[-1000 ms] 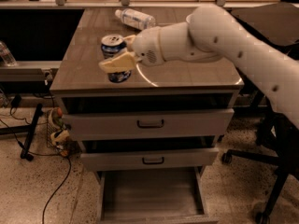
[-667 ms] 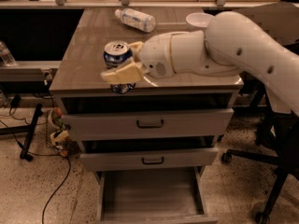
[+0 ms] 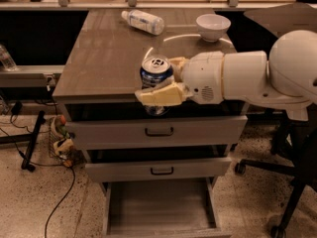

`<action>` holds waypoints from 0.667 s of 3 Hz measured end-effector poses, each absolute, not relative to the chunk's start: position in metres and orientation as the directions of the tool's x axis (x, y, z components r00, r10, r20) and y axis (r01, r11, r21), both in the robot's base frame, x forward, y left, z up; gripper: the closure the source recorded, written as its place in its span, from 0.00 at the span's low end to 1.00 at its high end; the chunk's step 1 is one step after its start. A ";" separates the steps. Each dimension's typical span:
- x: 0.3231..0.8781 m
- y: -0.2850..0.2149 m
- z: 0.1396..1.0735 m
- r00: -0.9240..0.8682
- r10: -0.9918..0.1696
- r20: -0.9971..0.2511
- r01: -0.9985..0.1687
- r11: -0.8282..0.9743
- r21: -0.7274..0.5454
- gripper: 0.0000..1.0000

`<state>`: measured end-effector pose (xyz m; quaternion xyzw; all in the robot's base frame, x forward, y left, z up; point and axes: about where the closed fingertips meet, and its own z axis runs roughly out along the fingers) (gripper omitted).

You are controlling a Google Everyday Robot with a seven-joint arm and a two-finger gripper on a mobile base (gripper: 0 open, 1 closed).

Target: Place pepsi can into bottom drawer

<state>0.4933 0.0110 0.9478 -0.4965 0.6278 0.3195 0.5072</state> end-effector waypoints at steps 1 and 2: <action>0.490 0.013 0.927 0.030 -0.267 -0.963 -0.964 0.248 -0.098 1.00; 0.478 -0.003 0.866 0.026 -0.274 -0.961 -0.982 0.173 -0.076 1.00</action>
Offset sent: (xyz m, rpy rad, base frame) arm -0.0278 -0.0405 -0.1580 0.0153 0.0545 0.2197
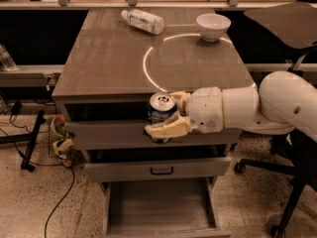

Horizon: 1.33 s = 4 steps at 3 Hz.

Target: Place pepsi can into bottom drawer

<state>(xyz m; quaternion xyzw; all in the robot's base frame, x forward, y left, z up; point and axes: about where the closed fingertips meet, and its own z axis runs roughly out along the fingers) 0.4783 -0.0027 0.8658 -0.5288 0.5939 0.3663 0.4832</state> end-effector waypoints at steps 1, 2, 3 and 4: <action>0.455 -0.050 0.775 -0.003 -0.273 -0.962 -0.989 0.142 -0.037 1.00; 0.439 -0.081 0.715 -0.056 -0.251 -0.966 -0.983 0.185 0.009 1.00; 0.437 -0.084 0.707 -0.063 -0.242 -0.968 -0.982 0.188 0.017 1.00; 0.436 -0.085 0.698 -0.058 -0.285 -0.957 -0.978 0.207 -0.002 1.00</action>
Offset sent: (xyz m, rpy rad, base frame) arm -0.0582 -0.1203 -0.2256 0.0517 0.1326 -0.0745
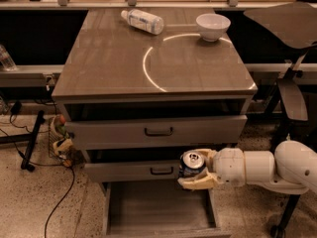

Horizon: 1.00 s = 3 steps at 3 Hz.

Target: Place pepsi can into bottom drawer

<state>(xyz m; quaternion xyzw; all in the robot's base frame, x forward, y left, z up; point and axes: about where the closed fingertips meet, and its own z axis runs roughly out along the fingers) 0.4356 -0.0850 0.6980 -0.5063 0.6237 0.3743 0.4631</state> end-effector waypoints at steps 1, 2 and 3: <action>0.434 -0.109 0.647 -0.047 -0.326 -0.944 -0.966 0.254 -0.039 1.00; 0.441 -0.152 0.545 -0.047 -0.323 -0.945 -0.954 0.295 -0.053 1.00; 0.450 -0.180 0.483 -0.074 -0.323 -0.943 -0.946 0.321 -0.035 1.00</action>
Offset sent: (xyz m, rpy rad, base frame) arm 0.0130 -0.1090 -0.2324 -0.0341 -0.0566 -0.1473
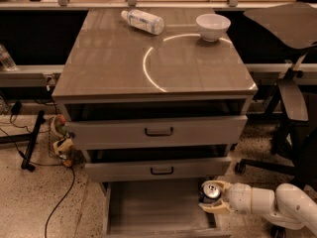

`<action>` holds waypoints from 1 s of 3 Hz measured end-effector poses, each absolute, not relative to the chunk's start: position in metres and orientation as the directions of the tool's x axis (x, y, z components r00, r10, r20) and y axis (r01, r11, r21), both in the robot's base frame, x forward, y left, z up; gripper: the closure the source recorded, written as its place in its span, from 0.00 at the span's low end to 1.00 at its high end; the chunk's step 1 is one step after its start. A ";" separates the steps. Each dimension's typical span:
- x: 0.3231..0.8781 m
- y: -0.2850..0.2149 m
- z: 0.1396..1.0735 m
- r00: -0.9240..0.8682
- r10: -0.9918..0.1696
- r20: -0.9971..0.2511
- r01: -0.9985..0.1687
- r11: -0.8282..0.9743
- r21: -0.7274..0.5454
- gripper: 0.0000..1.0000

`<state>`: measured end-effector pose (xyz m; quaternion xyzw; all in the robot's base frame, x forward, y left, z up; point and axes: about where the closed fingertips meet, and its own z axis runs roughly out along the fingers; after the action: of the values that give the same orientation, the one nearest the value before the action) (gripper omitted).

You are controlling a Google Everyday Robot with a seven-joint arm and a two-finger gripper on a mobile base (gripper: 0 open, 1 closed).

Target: Place pepsi can into bottom drawer

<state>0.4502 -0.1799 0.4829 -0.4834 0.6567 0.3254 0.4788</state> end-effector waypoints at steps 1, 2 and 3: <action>0.460 -0.193 0.401 -0.129 -0.293 -0.947 -0.933 0.359 0.016 1.00; 0.460 -0.192 0.403 -0.128 -0.294 -0.947 -0.934 0.358 0.015 1.00; 0.470 -0.172 0.382 -0.114 -0.257 -0.960 -0.930 0.366 0.013 1.00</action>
Offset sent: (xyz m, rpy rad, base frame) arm 0.0091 -0.0140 -0.0604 0.0060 0.0264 -0.0265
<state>0.4699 -0.1720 0.3820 -0.4474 0.6636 0.3417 0.4927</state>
